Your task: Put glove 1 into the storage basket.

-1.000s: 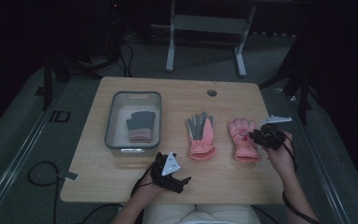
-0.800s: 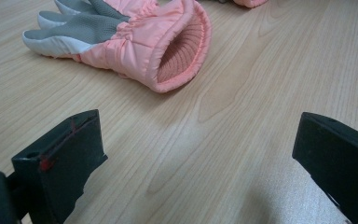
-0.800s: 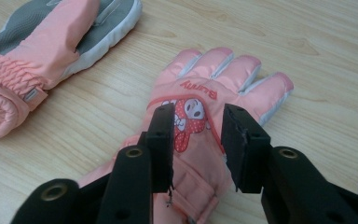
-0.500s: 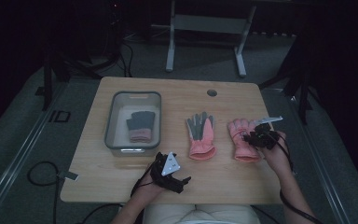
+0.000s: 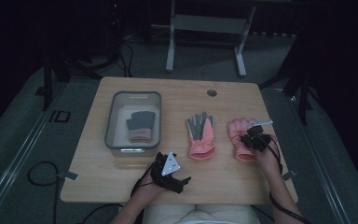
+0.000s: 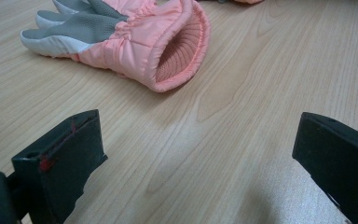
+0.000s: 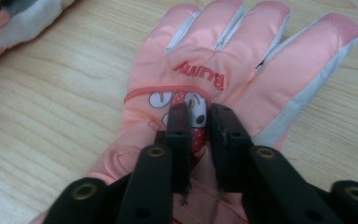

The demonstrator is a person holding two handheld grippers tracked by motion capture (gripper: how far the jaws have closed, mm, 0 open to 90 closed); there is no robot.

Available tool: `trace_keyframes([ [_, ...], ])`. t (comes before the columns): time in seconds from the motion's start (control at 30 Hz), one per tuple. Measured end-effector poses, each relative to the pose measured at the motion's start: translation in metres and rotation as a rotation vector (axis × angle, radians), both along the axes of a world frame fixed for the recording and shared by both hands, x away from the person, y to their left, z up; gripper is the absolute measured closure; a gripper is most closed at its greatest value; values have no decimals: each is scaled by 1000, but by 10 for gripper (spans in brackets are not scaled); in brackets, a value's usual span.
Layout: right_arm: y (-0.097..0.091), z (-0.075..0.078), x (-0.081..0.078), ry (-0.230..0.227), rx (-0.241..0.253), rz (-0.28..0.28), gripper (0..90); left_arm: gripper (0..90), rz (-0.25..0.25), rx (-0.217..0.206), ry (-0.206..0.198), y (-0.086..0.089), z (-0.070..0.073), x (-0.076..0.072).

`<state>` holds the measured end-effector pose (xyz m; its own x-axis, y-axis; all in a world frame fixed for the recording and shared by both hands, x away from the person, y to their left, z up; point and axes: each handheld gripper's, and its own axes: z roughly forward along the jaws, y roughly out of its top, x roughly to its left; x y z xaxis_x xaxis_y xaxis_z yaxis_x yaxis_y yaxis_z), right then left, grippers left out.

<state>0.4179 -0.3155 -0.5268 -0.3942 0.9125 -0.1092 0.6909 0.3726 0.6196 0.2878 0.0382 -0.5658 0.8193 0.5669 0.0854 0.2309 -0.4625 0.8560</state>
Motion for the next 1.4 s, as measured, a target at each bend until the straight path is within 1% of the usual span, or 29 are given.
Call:
trace_keyframes([
  [0.03, -1, 0, 0, -2, 12, -7, 809, 14, 0, 0, 0, 0, 0, 0],
  [0.07, -1, 0, 0, -2, 12, -7, 809, 14, 0, 0, 0, 0, 0, 0],
  [0.1, -2, 0, 0, -2, 29, -17, 809, 14, 0, 0, 0, 0, 0, 0],
  [0.13, -2, 0, 0, -2, 29, -17, 817, 14, 0, 1, 0, 0, 0, 0],
  [0.17, -2, 0, -1, -14, 57, -47, 842, 14, 1, 1, 0, 0, 0, 0],
  [0.2, -2, 2, -2, -17, 58, -54, 851, 14, 1, 0, 1, 0, 0, 0],
  [0.3, -3, 10, -3, -20, 94, -83, 866, 14, 1, 1, 0, 0, 0, 0],
  [0.4, -2, 21, -5, -43, 127, -100, 867, 14, 1, 1, 0, 0, 0, 0],
  [0.43, -2, 21, -5, -43, 127, -100, 867, 14, 1, 1, 0, 0, 0, 0],
  [0.47, 1, 31, -8, -58, 141, -106, 867, 14, 0, 1, 0, 0, 0, 0],
  [0.53, 6, 42, -11, -78, 150, -104, 867, 13, 0, 1, 0, 0, 0, 0],
  [0.57, 6, 42, -11, -78, 150, -104, 867, 13, 0, 1, 0, 0, 0, 0],
  [0.6, 11, 53, -14, -97, 172, -103, 867, 14, 0, 1, -1, 0, 0, 0],
  [0.7, 21, 70, -19, -122, 190, -103, 867, 13, 0, 3, -3, 0, 0, 0],
  [0.77, 28, 80, -23, -138, 195, -106, 867, 14, 0, 3, -2, 0, 0, 0],
  [0.83, 36, 88, -26, -150, 210, -106, 867, 14, -1, 2, -3, 0, 0, 1],
  [0.87, 36, 88, -26, -150, 210, -106, 867, 13, -1, 2, -3, 0, 0, 1],
  [0.9, 45, 94, -28, -155, 226, -98, 867, 14, -1, 3, -4, 0, 0, 0],
  [0.93, 49, 97, -30, -156, 238, -92, 867, 14, -1, 2, -3, 0, 0, 0],
  [1.03, 63, 101, -34, -160, 263, -72, 866, 13, -2, 2, -5, 0, 0, 0],
  [1.07, 63, 101, -34, -160, 263, -72, 866, 14, -2, 2, -5, 0, 0, 0],
  [1.1, 72, 101, -36, -155, 263, -63, 866, 14, -3, 3, -6, 0, 0, 0],
  [1.23, 91, 99, -39, -145, 271, -43, 866, 14, -1, -3, -6, 0, 0, 0],
  [1.33, 96, 99, -39, -146, 274, -37, 866, 14, 0, -5, -5, 0, 0, 0],
  [1.37, 109, 98, -38, -142, 280, -32, 866, 14, 1, -9, -5, 0, 0, 0],
  [1.4, 111, 98, -37, -141, 287, -31, 866, 13, -1, -9, -4, 0, 0, 0],
])
